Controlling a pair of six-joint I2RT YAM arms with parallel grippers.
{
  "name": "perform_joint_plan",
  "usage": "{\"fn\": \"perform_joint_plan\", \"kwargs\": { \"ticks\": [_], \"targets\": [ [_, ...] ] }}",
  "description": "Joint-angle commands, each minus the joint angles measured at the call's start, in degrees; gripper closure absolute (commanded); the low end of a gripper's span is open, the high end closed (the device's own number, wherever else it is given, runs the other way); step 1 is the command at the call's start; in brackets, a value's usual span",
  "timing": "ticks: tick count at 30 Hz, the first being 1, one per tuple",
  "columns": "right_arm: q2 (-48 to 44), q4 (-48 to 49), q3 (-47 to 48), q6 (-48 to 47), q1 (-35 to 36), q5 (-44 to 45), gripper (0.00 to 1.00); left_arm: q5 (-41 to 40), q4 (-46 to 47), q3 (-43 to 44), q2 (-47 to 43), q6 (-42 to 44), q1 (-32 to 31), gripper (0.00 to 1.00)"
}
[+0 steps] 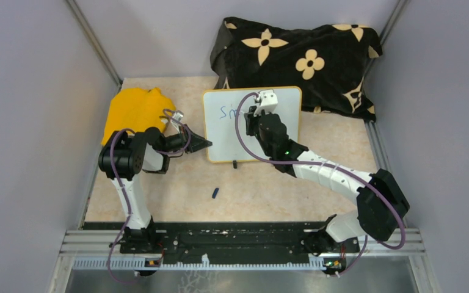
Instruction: Write a sentence on the whiteboard
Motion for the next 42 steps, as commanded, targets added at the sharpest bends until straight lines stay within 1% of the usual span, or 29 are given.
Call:
{"fn": "perform_joint_plan", "kwargs": {
  "ticks": [1, 11, 21, 32, 42],
  "targets": [
    [-0.65, 1.90, -0.28, 0.69, -0.38, 0.23, 1.00, -0.04, 0.29, 0.57, 0.49, 0.44, 0.02, 1.00],
    [-2.03, 1.72, -2.86, 1.43, -0.41, 0.15, 1.00, -0.04, 0.29, 0.48, 0.54, 0.46, 0.02, 1.00],
    [-5.36, 1.88, -0.09, 0.65, -0.45, 0.04, 1.00, -0.04, 0.16, 0.43, 0.56, 0.57, 0.02, 1.00],
    [-2.68, 1.60, 4.23, -1.13, -1.39, 0.05, 1.00, 0.08, 0.12, 0.49, 0.45, 0.63, -0.06, 1.00],
    [-0.40, 1.71, 5.89, -1.46, -2.48, -0.62, 1.00, 0.16, 0.20, 0.49, 0.54, 0.63, -0.06, 1.00]
  ]
}}
